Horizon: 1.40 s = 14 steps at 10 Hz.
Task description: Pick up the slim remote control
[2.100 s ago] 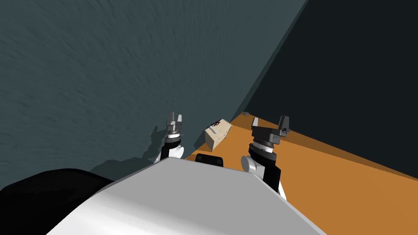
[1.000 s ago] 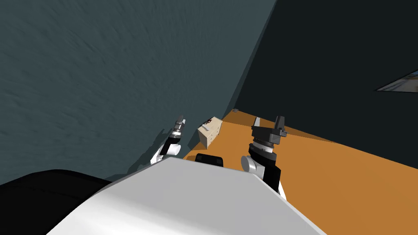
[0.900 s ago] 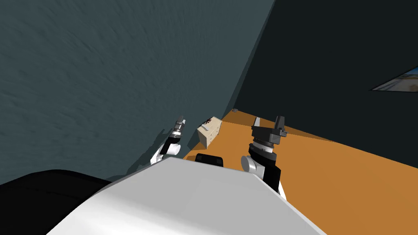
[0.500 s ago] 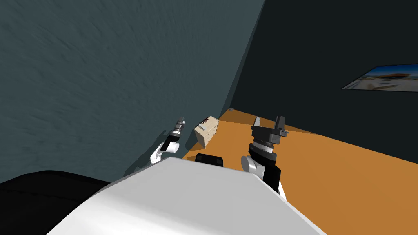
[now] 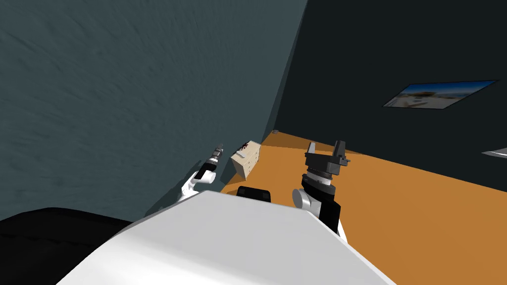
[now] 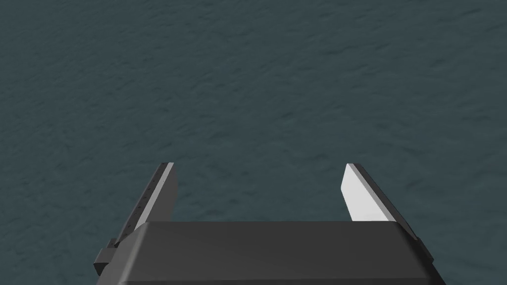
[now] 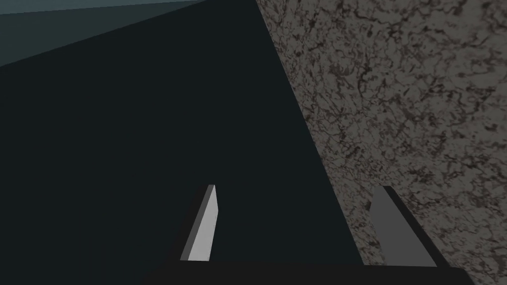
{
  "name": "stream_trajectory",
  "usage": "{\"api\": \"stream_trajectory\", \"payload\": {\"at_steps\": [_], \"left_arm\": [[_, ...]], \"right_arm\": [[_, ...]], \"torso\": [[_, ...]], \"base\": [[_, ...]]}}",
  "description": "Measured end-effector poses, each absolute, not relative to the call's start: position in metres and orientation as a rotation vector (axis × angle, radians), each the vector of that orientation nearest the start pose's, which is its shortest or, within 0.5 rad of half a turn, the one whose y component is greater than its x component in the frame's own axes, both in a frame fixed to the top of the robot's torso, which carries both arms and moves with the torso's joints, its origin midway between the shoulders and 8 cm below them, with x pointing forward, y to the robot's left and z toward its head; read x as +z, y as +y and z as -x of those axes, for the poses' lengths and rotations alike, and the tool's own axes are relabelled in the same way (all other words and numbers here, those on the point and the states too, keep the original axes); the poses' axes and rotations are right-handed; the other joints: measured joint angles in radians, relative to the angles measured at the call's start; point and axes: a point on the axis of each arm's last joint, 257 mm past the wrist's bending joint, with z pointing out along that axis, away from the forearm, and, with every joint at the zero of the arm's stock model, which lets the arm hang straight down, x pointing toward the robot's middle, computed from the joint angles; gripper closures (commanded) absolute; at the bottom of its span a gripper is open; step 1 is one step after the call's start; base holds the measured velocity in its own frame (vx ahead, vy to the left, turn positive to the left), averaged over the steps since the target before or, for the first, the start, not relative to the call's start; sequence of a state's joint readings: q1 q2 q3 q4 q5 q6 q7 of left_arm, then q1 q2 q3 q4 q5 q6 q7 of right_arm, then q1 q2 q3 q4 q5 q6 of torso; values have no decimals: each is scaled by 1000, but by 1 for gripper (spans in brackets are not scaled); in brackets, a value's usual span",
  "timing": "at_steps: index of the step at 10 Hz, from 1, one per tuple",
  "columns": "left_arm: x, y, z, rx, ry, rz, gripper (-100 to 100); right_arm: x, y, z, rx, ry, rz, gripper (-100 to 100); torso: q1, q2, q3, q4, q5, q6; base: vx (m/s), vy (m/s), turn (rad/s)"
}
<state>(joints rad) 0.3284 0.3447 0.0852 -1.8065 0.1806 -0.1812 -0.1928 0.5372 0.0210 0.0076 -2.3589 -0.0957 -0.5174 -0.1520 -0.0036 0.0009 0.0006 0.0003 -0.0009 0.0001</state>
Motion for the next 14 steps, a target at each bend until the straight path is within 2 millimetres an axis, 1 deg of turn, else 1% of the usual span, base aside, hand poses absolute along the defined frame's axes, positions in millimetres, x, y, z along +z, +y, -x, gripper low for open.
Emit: {"api": "stream_trajectory", "payload": {"at_steps": [2,3,4,5,6,7,8,11,12,13,14], "left_arm": [[-211,392,-455,-845,1277,943,-100],[-220,398,-455,-824,1298,963,-100],[-235,405,-454,-794,1326,990,-100],[-243,410,-455,-775,1345,1007,-100],[-256,421,-456,-745,1370,1032,-100],[-264,426,-457,-726,1387,1051,-100],[-277,435,-455,-698,1411,1078,-100],[-306,452,-455,-626,1474,1149,-100],[-315,462,-453,-597,1497,1179,-100],[-329,467,-448,-573,1519,1207,-100],[-340,477,-443,-546,1540,1235,-100]], "right_arm": [[51,-291,-320,1511,445,-728,0],[51,-291,-320,1511,445,-728,0],[51,-291,-320,1511,445,-728,0],[51,-291,-320,1511,445,-728,0],[51,-291,-320,1511,445,-728,0],[51,-291,-320,1511,445,-728,0],[51,-291,-320,1511,445,-728,0],[51,-291,-320,1511,445,-728,0],[51,-291,-320,1511,445,-728,0],[51,-291,-320,1511,445,-728,0],[51,-291,-320,1511,445,-728,0]], "torso": [[1,0,0,0,0,0],[2,0,0,0,0,-1],[2,-1,-1,0,1,0],[3,-1,-1,0,1,-1],[3,-1,-1,0,1,0],[3,-1,-1,0,1,-1],[3,-2,-1,0,1,0],[4,-2,-1,-1,1,-1],[4,-3,-2,-1,1,-1],[4,-2,-1,-1,1,-1],[4,-3,-2,-1,1,0]], "base": [[7,-39,-134],[18,-36,-204],[18,-26,-80],[21,-32,-173],[21,-22,-106],[32,-29,-191],[30,-17,-91],[43,-13,-159],[41,-4,-95],[56,-10,-225],[51,1,-99]]}}
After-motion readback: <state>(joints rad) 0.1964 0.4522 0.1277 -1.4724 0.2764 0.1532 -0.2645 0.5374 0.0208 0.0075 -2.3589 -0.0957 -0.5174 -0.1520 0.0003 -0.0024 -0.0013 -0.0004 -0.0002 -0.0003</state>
